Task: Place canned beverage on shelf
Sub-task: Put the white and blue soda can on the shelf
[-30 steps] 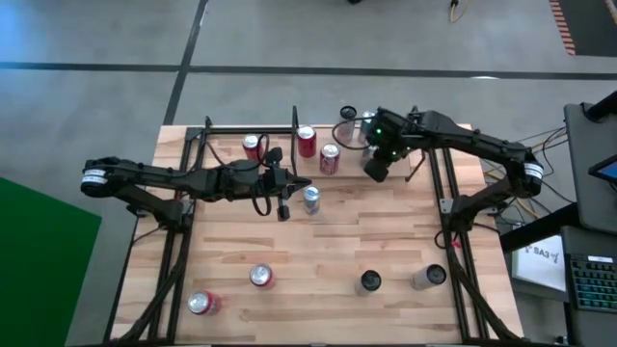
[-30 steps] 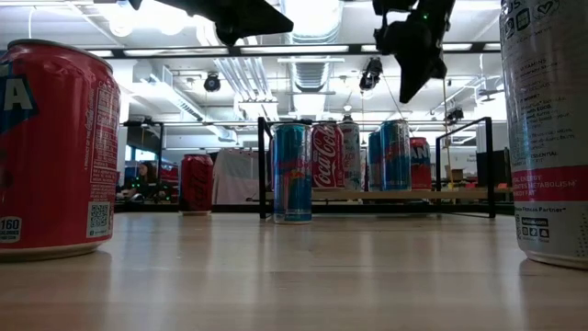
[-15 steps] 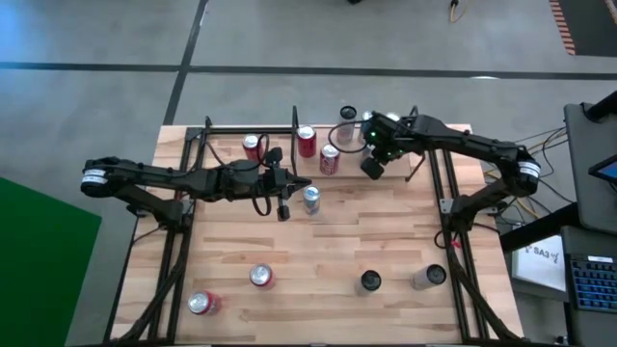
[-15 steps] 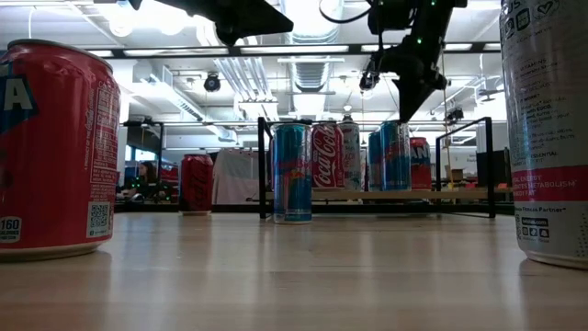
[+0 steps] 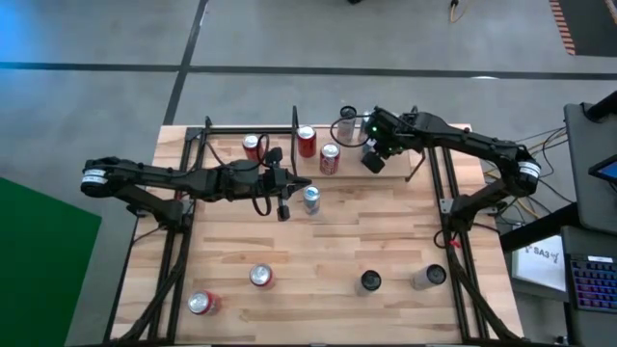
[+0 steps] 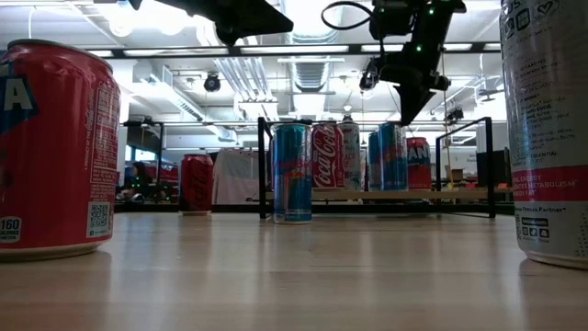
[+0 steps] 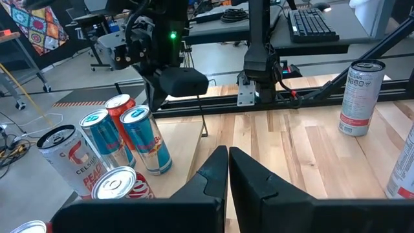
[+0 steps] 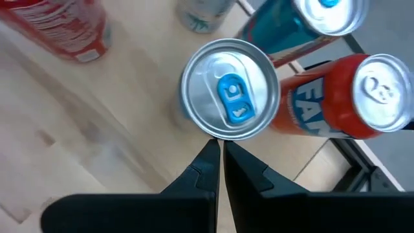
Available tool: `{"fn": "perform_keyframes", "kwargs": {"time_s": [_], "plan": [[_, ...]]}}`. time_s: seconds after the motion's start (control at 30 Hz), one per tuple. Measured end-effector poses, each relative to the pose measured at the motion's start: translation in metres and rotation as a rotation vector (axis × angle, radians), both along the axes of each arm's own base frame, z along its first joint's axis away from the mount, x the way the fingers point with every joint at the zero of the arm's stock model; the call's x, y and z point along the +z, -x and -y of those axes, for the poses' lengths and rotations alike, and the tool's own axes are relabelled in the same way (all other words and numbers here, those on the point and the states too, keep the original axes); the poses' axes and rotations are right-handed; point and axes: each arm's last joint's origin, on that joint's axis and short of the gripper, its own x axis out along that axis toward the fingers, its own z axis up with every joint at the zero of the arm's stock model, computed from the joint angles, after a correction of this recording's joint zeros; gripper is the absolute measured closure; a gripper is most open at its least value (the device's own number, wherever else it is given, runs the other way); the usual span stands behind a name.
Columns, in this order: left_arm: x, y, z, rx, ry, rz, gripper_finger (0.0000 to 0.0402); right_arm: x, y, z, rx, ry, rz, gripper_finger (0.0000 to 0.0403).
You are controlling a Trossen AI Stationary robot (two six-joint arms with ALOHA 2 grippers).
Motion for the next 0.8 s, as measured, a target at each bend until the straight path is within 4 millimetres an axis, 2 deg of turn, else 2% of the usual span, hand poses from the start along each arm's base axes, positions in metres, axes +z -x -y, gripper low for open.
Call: {"fn": "perform_keyframes", "kwargs": {"time_s": [0.4,0.57,0.8], "plan": [[0.0000,0.0000,0.0000,0.000,0.000,0.000,0.0402,0.0033,0.0021,-0.0005,0.003,-0.007,-0.009,0.0390],[0.0000,0.0000,0.0000,0.000,0.000,0.000,0.0402,0.0035,0.0011,-0.0034,0.037,-0.099,0.036,0.0390],[-0.0007,0.0002,0.0000,0.000,0.001,-0.007,0.0402,-0.0011,-0.0005,-0.0005,0.023,-0.049,-0.001,0.0390]]}}
